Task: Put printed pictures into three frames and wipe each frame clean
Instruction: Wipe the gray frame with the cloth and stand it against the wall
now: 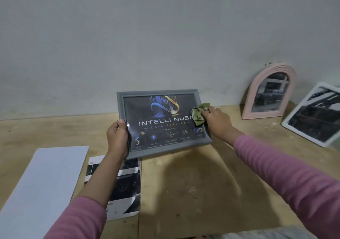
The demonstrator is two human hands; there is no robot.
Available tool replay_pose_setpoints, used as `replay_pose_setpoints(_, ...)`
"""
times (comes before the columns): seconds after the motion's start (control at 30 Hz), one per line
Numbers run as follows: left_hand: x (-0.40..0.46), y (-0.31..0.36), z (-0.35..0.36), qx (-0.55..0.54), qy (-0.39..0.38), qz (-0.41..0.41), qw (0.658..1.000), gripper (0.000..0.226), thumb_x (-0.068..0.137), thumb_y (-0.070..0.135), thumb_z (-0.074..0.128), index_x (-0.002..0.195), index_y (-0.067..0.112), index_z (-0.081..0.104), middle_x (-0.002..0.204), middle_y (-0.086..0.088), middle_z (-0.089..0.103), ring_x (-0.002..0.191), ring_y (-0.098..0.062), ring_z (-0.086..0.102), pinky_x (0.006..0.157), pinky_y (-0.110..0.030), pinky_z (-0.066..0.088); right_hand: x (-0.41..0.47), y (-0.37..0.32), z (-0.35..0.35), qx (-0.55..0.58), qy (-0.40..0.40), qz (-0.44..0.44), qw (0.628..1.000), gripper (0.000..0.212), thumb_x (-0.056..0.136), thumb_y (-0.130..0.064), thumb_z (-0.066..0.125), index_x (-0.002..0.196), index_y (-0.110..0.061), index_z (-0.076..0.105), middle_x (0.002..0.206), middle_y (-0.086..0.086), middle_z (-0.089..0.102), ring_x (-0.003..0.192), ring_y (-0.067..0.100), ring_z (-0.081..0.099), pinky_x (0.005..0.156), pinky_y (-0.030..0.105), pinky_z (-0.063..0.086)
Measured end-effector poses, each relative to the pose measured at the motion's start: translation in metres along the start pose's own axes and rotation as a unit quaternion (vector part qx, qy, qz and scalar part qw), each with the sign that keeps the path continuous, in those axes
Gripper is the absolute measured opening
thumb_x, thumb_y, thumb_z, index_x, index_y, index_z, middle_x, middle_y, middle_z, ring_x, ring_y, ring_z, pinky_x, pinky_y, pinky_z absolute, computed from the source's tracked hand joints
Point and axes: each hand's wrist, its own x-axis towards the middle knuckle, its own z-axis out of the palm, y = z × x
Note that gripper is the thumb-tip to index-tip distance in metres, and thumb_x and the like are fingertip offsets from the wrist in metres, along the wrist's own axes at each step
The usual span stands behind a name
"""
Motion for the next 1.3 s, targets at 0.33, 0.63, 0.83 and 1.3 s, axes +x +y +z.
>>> replay_pose_setpoints(0.33, -0.014, -0.002, 0.017, 0.065, 0.03, 0.052, 0.996, 0.035, 0.097, 0.03, 0.044, 0.064, 0.018, 0.046, 0.062, -0.002, 0.04, 0.062, -0.019, 0.037, 0.061, -0.032, 0.033, -0.032, 0.033, -0.002, 0.118, -0.211, -0.011, 0.97, 0.039, 0.075, -0.012, 0.056, 0.112, -0.022, 0.063, 0.102, 0.005, 0.064, 0.095, 0.026, 0.062, 0.073, 0.029, 0.048)
replay_pose_setpoints(0.63, -0.038, 0.006, 0.051, 0.069, -0.059, 0.088, 0.992, 0.039, 0.101, 0.023, 0.043, 0.063, 0.016, 0.038, 0.051, 0.002, 0.032, 0.046, -0.015, 0.029, 0.048, -0.024, 0.026, 0.016, 0.059, -0.042, 0.178, 0.148, 0.009, 0.973, 0.051, 0.071, 0.007, 0.05, 0.12, -0.002, 0.057, 0.116, 0.023, 0.053, 0.106, 0.041, 0.051, 0.075, 0.04, 0.047)
replay_pose_setpoints(0.83, -0.042, 0.007, 0.059, 0.08, -0.051, 0.108, 0.99, 0.039, 0.099, 0.022, 0.045, 0.061, 0.018, 0.045, 0.058, -0.006, 0.032, 0.056, -0.018, 0.032, 0.054, -0.028, 0.029, 0.011, 0.058, -0.004, 0.072, 0.054, -0.016, 0.996, 0.08, 0.083, 0.012, 0.041, 0.151, -0.016, 0.011, 0.146, 0.015, 0.035, 0.138, 0.045, 0.023, 0.08, 0.05, 0.05)
replay_pose_setpoints(1.3, -0.044, 0.004, 0.062, 0.003, 0.006, 0.023, 1.0, 0.048, 0.096, 0.03, 0.047, 0.049, 0.022, 0.04, 0.051, 0.0, 0.026, 0.052, -0.017, 0.024, 0.053, -0.031, 0.024, -0.026, 0.05, 0.015, 0.069, 0.009, -0.099, 0.993, 0.067, 0.083, 0.0, 0.056, 0.144, -0.02, 0.036, 0.127, 0.007, 0.053, 0.111, 0.029, 0.049, 0.07, 0.031, 0.04)
